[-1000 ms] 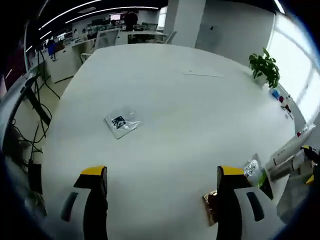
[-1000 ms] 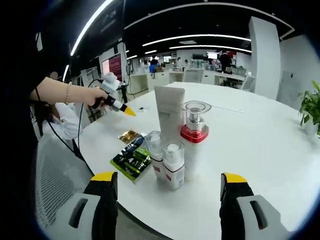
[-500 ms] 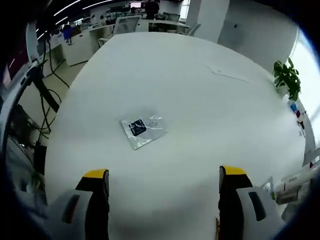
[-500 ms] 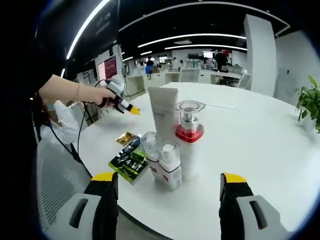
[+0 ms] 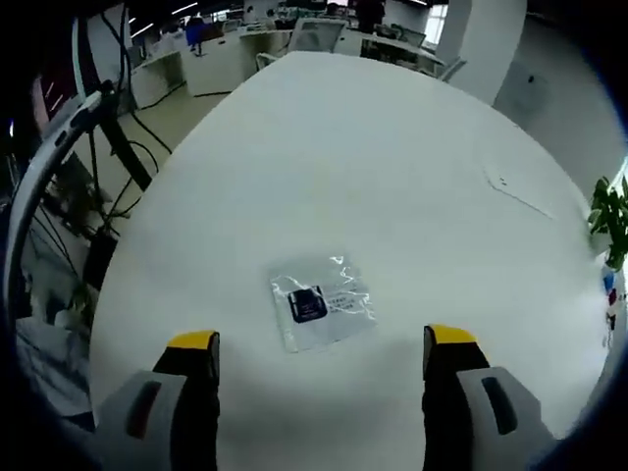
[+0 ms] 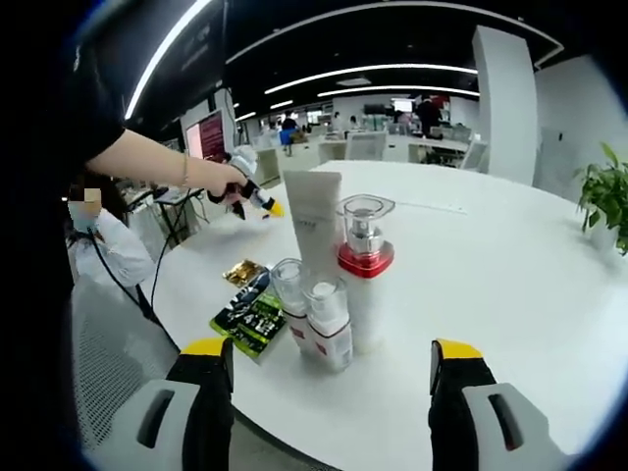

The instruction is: Arrange the skincare products in the storage area until every visible bottle or jar stands upright without overlapping.

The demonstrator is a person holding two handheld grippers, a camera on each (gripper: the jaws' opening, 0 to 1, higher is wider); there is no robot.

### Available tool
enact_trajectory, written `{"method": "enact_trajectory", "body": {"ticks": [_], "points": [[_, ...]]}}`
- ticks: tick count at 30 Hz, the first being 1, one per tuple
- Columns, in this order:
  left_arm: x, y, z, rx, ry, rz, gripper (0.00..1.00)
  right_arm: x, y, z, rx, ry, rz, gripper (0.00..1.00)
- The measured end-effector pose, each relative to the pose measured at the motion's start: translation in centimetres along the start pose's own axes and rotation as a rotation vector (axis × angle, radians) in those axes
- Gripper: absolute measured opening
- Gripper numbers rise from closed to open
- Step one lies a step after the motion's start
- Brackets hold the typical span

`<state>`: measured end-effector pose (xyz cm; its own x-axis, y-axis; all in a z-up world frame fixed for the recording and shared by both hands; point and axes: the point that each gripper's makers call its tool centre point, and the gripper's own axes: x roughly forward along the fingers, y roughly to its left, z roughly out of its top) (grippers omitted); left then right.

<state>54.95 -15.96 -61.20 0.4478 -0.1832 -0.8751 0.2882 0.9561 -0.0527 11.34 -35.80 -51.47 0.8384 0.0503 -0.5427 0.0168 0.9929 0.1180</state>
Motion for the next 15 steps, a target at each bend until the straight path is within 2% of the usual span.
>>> {"method": "enact_trajectory", "body": {"ticks": [2, 4, 5, 8, 10, 12, 15], "points": [[0.0, 0.0, -0.6, -0.005, 0.016, 0.030, 0.81, 0.0, -0.1, -0.1, 0.002, 0.002, -0.001, 0.85], [0.6, 0.9, -0.3, -0.013, 0.051, 0.063, 0.82, 0.0, -0.1, -0.1, 0.002, 0.004, -0.002, 0.84], [0.3, 0.6, -0.9, -0.021, 0.054, 0.069, 0.82, 0.0, -0.1, -0.2, 0.003, 0.006, -0.004, 0.84], [0.1, 0.9, -1.0, -0.030, 0.056, 0.097, 0.81, 0.0, -0.2, -0.2, 0.006, 0.008, -0.007, 0.84], [0.4, 0.7, -1.1, -0.065, 0.058, 0.092, 0.81, 0.0, -0.2, -0.2, 0.008, 0.009, -0.008, 0.84], [0.8, 1.1, -0.5, -0.056, 0.051, 0.091, 0.81, 0.1, -0.2, -0.2, 0.008, 0.011, -0.007, 0.84], [0.8, 1.0, -0.5, -0.062, 0.046, 0.088, 0.80, 0.1, -0.2, -0.2, 0.009, 0.013, -0.009, 0.83]]}}
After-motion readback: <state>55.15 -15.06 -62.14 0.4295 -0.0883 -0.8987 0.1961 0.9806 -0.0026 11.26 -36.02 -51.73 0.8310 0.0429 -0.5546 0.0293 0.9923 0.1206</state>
